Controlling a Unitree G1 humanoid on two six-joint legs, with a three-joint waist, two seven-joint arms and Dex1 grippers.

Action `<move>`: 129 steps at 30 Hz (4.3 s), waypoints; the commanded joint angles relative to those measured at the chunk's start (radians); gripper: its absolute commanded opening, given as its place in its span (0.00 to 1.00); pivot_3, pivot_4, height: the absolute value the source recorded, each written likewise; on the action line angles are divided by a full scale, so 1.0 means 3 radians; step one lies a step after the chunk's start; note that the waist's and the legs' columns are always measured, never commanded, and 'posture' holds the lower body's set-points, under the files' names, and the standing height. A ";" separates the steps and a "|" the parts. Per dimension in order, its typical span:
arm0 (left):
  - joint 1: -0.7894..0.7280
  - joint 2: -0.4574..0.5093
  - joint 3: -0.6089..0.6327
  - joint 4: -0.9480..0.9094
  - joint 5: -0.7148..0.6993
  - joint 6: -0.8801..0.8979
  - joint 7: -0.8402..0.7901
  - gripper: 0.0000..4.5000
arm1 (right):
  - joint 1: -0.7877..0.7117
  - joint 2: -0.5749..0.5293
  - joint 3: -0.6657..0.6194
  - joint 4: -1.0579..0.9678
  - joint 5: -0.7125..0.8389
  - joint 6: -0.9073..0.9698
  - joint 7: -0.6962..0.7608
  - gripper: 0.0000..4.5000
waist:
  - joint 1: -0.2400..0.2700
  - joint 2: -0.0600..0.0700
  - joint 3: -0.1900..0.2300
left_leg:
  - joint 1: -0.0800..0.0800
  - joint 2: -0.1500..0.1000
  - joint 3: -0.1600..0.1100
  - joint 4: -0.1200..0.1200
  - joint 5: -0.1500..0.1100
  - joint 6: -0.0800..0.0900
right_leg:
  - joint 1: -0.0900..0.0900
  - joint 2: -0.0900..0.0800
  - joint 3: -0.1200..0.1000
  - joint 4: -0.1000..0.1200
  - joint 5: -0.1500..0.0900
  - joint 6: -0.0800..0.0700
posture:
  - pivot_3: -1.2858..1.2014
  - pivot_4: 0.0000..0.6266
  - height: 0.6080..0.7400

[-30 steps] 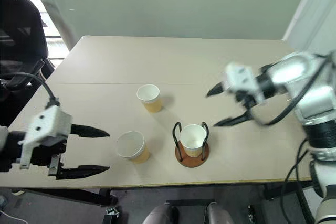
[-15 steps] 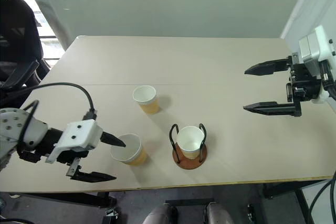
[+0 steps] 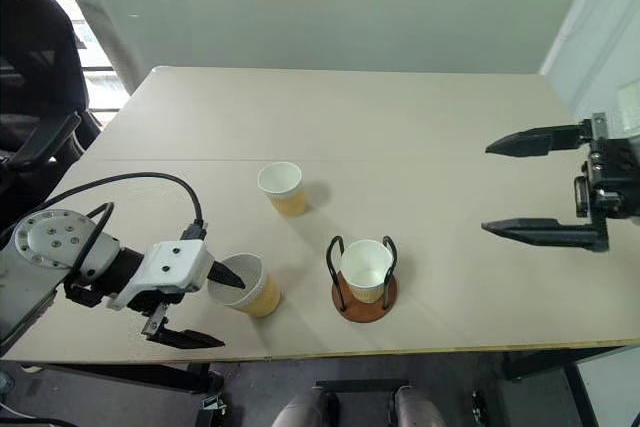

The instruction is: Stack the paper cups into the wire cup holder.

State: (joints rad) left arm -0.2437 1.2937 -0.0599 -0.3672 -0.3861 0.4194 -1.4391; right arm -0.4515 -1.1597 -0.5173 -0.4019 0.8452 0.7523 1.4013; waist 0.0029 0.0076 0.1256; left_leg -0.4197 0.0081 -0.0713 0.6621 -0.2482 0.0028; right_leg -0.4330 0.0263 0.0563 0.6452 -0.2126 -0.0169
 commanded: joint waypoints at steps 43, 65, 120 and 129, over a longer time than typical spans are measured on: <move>-0.4515 -0.1296 -0.3308 0.2015 -0.1604 -0.1878 -0.0584 0.01 | 0.0545 -0.0427 -0.1158 -0.0676 0.0705 0.0410 -0.0635 1.00 | 0.0063 0.0033 0.0000 | -0.0019 -0.0016 0.0004 0.0020 -0.0017 0.0053 | 0.0025 -0.0010 0.0009 -0.0056 0.0022 0.0110 | 0.52 0.24 1.00; -0.4549 -0.1555 -0.3700 0.2188 -0.1568 -0.2100 -0.0584 0.01 | 0.0585 -0.0433 -0.1163 -0.0764 0.0709 0.0414 -0.0778 1.00 | 0.0073 0.0038 0.0002 | -0.0018 -0.0038 0.0008 0.0070 -0.0039 0.0095 | 0.0054 -0.0038 0.0006 -0.0055 0.0019 0.0140 | 0.52 0.24 1.00; -0.3454 -0.2370 -0.1240 0.4995 0.1569 -0.2534 -0.0034 0.53 | 0.0572 -0.0465 -0.0832 -0.0640 0.0492 0.0075 -0.0732 1.00 | 0.0105 0.0046 -0.0003 | -0.0017 -0.0045 0.0013 0.0073 -0.0030 0.0108 | 0.0054 -0.0045 0.0009 -0.0051 0.0015 0.0158 | 0.52 0.24 1.00; -0.3556 -0.2495 -0.1112 0.5213 0.1862 -0.2818 0.0316 0.01 | 0.0604 -0.0443 -0.0915 -0.0683 0.0490 0.0146 -0.0744 1.00 | 0.0105 0.0045 -0.0003 | -0.0017 -0.0045 0.0015 0.0073 -0.0030 0.0108 | 0.0054 -0.0045 0.0009 -0.0051 0.0016 0.0159 | 0.52 0.24 1.00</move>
State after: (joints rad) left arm -1.2751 0.5386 -0.4251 1.1969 0.1634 -0.4072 -1.3489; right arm -0.2672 -1.2816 -0.7410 -0.5999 0.9884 0.7960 1.1819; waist 0.0345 0.0212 0.1248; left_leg -0.4248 -0.0054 -0.0667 0.6840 -0.2572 0.0353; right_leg -0.4170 0.0131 0.0590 0.6299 -0.2078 0.0308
